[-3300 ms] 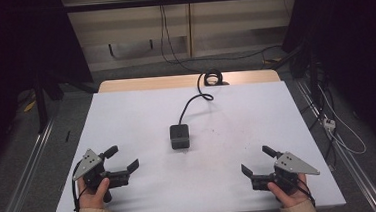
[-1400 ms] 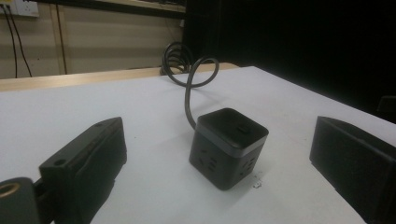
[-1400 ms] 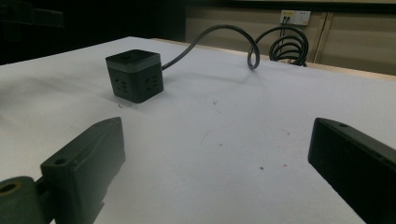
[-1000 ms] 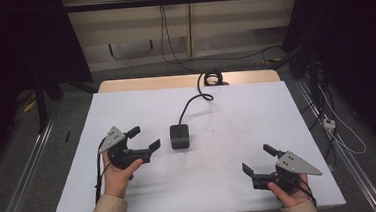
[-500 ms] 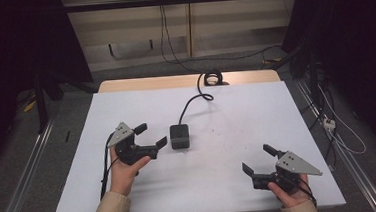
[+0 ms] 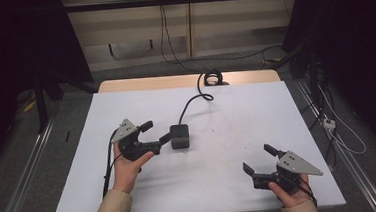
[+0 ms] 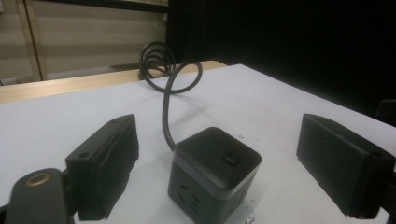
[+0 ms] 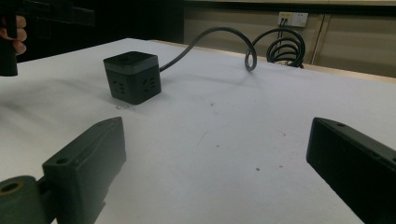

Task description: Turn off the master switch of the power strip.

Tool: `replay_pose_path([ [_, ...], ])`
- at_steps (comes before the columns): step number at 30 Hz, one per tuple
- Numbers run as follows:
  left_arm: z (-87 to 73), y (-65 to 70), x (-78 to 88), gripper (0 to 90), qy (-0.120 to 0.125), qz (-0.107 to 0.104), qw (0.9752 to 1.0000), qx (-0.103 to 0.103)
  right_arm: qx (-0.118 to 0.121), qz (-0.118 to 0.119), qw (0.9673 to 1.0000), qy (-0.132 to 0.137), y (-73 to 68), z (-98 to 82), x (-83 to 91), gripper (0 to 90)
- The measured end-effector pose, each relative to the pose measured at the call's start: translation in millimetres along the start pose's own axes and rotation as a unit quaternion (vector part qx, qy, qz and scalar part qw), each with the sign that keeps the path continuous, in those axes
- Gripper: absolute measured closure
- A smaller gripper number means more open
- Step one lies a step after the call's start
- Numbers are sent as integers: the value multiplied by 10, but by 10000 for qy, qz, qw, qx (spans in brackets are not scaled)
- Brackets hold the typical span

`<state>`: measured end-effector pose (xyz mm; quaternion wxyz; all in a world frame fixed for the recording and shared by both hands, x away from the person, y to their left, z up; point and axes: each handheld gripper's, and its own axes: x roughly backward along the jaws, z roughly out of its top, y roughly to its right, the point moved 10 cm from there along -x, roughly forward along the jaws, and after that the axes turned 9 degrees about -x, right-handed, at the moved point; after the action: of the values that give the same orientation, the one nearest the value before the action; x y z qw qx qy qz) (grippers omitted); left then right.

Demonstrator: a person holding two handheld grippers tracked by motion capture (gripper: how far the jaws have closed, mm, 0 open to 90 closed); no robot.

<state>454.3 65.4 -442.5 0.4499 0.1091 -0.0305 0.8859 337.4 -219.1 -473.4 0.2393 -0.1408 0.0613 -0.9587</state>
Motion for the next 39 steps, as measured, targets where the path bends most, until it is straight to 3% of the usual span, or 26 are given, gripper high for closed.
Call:
replay_pose_path([
  [13, 4, -23, -63, 197, -53, -17, 10000, 34, -2, -21, 10000, -6, 14, -3, 1, 45],
  [22, 10, 1, -122, 292, -119, -68, 9999, -20, -7, -36, 10000, -6, 19, -3, 4, 46],
  [32, 21, 10, -148, 463, -149, -94, 9998, -113, -10, -37, 10000, -10, 23, -3, 4, 48],
  [39, 1, 7, -174, 506, -198, -111, 9996, -145, -5, -45, 10000, -11, 22, -4, 5, 50],
])
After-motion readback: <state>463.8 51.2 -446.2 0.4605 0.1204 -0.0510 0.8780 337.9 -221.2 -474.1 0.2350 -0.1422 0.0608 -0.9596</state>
